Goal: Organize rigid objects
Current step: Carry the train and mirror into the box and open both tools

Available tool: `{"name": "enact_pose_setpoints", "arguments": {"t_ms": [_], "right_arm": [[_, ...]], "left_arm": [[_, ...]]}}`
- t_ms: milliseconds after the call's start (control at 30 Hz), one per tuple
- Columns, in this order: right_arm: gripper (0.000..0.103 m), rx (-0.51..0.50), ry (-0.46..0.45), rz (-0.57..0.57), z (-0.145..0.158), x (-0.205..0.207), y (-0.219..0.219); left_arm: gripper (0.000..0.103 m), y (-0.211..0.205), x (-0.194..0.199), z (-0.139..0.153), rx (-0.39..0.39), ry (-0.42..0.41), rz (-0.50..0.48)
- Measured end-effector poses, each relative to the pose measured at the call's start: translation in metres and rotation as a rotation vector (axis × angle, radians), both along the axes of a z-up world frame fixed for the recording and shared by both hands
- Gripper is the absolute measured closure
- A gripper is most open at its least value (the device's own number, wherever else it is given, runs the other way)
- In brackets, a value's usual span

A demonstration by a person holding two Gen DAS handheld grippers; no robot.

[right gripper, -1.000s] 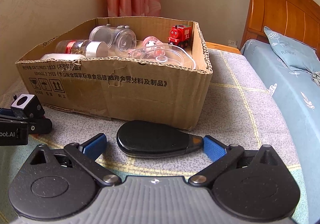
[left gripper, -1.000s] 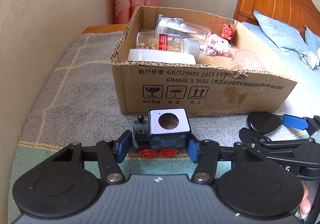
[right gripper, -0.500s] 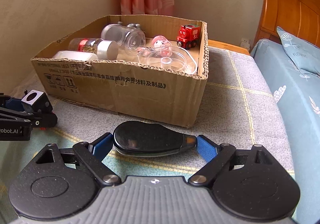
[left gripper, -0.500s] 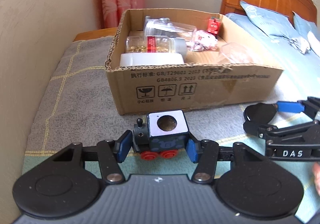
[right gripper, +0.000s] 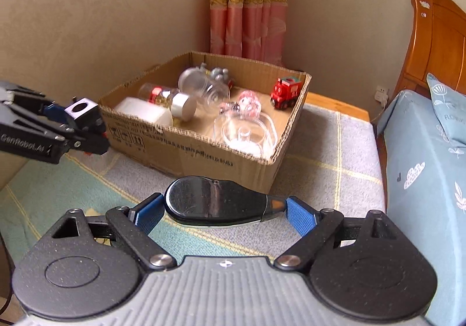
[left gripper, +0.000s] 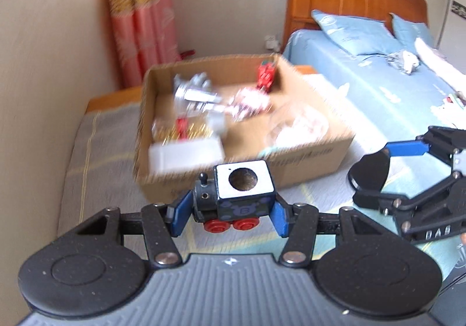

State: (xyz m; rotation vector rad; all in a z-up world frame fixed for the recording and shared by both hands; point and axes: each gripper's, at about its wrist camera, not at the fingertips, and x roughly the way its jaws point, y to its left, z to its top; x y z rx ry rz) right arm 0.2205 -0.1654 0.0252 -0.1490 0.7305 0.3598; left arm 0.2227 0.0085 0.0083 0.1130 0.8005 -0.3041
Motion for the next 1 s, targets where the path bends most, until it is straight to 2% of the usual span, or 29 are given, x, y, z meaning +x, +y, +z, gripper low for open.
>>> {"name": "enact_pose_setpoints", "arguments": {"t_ms": [167, 433, 567, 800, 1000], "right_arm": [[0.010, 0.014, -0.035, 0.020, 0.017, 0.004, -0.005], [0.010, -0.011, -0.075, 0.023, 0.030, 0.016, -0.005], [0.010, -0.012, -0.074, 0.024, 0.032, 0.021, -0.005], [0.010, -0.007, -0.069, 0.030, 0.036, 0.030, -0.004], [0.010, -0.013, -0.064, 0.035, 0.042, 0.050, -0.002]], "left_arm": [[0.048, -0.022, 0.030, 0.012, 0.008, -0.033, -0.036], [0.047, -0.046, 0.063, 0.002, 0.025, -0.039, -0.045], [0.017, -0.043, 0.063, 0.000, -0.012, -0.059, -0.021], [0.003, -0.027, 0.043, 0.004, -0.028, -0.086, 0.027], [0.002, -0.013, 0.022, 0.004, -0.024, -0.113, 0.099]]}}
